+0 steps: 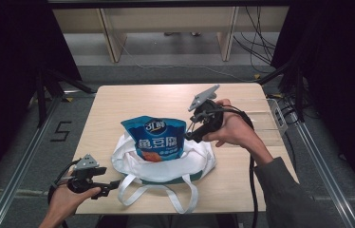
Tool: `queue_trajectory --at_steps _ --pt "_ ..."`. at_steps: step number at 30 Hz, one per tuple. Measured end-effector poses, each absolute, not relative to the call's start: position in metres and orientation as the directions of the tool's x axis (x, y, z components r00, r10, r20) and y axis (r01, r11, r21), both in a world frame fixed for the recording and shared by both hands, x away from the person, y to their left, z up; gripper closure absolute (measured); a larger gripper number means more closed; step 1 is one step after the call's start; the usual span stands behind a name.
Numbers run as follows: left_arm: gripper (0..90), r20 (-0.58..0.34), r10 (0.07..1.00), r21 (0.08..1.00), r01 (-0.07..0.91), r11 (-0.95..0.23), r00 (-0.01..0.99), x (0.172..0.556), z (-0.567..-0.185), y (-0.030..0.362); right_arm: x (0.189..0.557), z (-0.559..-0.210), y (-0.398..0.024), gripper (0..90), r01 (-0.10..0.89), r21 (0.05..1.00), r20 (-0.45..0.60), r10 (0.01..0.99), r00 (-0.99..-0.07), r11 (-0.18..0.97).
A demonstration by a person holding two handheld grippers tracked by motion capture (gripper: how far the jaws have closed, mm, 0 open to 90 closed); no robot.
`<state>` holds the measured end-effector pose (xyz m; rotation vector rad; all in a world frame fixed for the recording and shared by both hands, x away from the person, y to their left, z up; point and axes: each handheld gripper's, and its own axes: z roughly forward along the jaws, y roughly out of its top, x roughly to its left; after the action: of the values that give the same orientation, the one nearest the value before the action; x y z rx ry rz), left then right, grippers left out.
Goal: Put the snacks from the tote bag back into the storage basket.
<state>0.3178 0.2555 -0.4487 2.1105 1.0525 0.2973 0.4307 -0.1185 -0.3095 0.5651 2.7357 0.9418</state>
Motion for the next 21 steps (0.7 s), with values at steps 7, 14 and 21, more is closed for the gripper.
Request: queue_trajectory --at_steps 7,14,21 --pt "23.2 -0.104 0.764 0.706 0.588 -0.394 0.636 0.317 -0.452 0.257 0.439 -0.285 -0.084 34.8 0.234 0.594 -0.058 0.331 -0.942 0.770" --pt "23.9 -0.106 0.760 0.693 0.596 -0.406 0.642 0.317 -0.453 0.257 0.450 -0.277 -0.051 41.0 0.193 0.531 -0.064 0.266 -0.962 0.825" --pt "23.9 -0.099 0.762 0.682 0.601 -0.416 0.640 0.317 -0.454 0.258 0.457 -0.278 -0.026 52.6 0.188 0.456 -0.044 0.233 -0.971 0.870"
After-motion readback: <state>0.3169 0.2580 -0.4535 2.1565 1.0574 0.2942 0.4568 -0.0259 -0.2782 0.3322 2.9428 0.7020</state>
